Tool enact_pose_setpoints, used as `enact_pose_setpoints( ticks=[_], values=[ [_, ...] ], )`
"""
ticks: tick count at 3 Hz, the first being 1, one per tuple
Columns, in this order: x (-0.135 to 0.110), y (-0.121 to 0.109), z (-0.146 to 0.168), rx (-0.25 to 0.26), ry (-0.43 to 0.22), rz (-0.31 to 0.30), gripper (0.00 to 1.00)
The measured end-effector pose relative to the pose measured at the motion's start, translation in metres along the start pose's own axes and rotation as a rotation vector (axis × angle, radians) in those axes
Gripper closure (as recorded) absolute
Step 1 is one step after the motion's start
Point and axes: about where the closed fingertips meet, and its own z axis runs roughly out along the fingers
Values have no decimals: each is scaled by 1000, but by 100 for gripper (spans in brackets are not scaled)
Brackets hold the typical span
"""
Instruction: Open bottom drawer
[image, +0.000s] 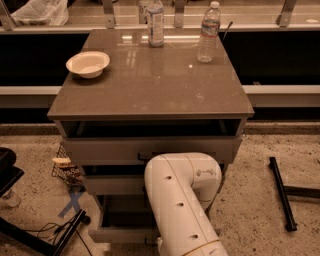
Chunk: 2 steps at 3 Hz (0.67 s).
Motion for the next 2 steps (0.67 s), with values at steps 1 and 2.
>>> enact_pose_setpoints(
  ticks=[1, 2],
  values=[
    [0, 0, 0, 0, 0, 0, 82],
    [0, 0, 0, 0, 0, 0, 59]
  ],
)
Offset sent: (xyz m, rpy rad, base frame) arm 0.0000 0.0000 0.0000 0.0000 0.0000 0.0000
